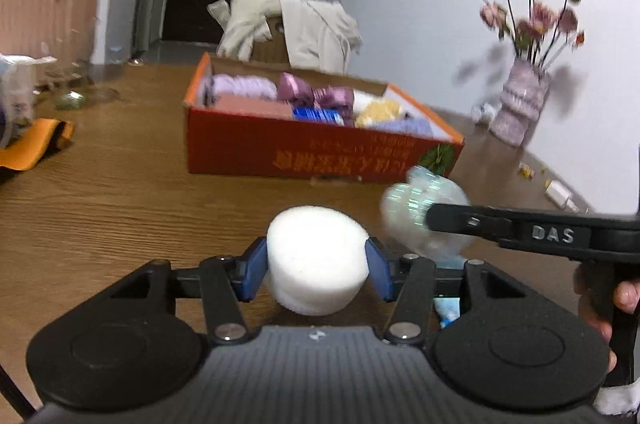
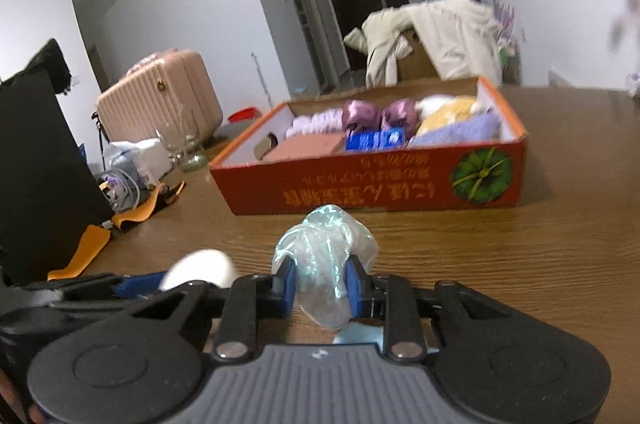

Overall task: Organize soft objects
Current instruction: 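Return both tools to the pile and grasp the white round puff, then carry the white puff with the left tool and clear packet with the right tool into the box, open both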

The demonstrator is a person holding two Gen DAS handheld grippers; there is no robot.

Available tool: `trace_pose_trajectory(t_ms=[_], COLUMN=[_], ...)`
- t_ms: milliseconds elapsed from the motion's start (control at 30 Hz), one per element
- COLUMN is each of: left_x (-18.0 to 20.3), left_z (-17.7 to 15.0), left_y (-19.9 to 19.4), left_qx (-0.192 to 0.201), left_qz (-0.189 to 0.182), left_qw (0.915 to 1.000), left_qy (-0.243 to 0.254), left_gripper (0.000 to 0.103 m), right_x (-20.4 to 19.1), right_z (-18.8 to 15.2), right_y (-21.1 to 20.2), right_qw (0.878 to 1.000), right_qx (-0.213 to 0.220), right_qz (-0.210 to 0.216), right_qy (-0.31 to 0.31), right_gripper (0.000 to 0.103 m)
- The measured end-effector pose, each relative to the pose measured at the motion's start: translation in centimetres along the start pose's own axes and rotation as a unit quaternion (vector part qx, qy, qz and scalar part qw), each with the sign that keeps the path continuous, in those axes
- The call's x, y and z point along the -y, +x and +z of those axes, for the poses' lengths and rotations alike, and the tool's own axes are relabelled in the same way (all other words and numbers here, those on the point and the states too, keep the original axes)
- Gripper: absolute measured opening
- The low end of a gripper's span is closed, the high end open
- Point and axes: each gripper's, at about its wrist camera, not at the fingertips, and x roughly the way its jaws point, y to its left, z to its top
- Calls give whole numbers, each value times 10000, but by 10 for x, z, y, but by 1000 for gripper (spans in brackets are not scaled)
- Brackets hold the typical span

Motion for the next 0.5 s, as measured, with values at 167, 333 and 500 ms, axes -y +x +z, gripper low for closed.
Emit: trace_pose_trajectory(t_ms=[167, 333, 500], left_x=[2, 8, 8], left_z=[3, 5, 20], left_y=[-50, -77, -78], left_qx=[423, 609, 729], left_qz=[71, 0, -69], left_qw=[9990, 9981, 9973], left_qy=[-80, -12, 76], left_gripper=[53, 53, 53], right_x=[-14, -33, -43], right_z=[1, -2, 6], right_y=[-50, -76, -75], right_qw=[9993, 9982, 9977], right_qx=[371, 551, 572], right_qz=[-21, 98, 202], right_qy=[-93, -219, -315], right_gripper=[25, 25, 25])
